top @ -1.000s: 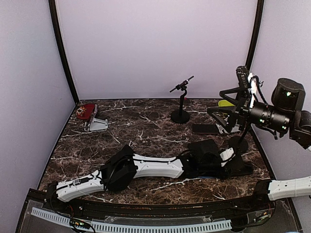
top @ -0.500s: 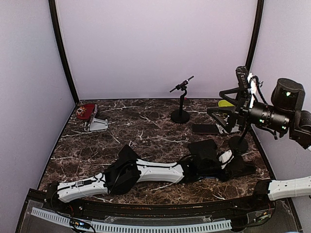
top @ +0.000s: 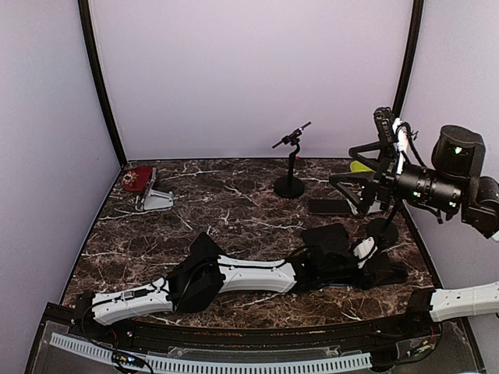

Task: Remove the phone from the phone stand
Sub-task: Place the phone stand in the corner of the board.

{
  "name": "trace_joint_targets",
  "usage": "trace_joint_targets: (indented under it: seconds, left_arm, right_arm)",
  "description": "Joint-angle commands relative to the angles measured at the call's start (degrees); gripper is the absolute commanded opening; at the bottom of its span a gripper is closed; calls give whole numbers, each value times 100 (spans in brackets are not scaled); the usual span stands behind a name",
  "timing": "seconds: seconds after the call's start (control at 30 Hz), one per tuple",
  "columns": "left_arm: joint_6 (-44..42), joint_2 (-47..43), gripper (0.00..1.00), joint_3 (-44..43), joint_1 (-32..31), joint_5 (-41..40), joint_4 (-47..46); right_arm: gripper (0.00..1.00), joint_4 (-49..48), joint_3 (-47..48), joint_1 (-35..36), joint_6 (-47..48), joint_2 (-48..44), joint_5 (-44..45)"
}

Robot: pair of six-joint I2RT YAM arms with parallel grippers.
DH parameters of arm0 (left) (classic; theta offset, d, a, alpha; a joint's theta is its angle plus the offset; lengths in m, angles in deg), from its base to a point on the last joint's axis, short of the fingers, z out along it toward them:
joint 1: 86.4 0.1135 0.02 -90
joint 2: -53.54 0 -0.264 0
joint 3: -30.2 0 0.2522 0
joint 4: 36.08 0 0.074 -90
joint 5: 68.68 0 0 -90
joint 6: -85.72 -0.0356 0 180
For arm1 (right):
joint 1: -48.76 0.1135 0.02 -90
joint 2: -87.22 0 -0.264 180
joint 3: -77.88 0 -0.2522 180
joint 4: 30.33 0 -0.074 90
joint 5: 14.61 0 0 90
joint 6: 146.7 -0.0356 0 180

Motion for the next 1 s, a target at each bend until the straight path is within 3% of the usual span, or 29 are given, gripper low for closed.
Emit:
trace_joint_targets:
  seconds: [0.0,0.17,0.27,0.33,0.47,0.77,0.97]
  left_arm:
    - [27,-147,82,-165,-36,18,-198]
    - [-8,-199,84,-292,-47,57,-88]
    - [-110,-365,98,-320,-61,88,272]
    - [-184,-604,99,-132,-62,60,573]
    - [-233,-1505,99,1088,-51,-68,321]
    - [-128,-2684,99,2498,109,-208,286]
    - [20,-3888,99,4087,395,-336,263]
  right_arm:
    - [100,-194,125,-42,-35,14,-78]
    - [99,-186,116,-42,-44,35,-87]
    - [99,-163,156,-40,-55,75,-102]
    - [99,-148,187,-42,-61,80,-116]
    - [99,-184,199,-42,-83,41,-91]
    - [100,-215,464,-42,-57,165,-200]
    - [99,-271,533,-45,-41,284,-231]
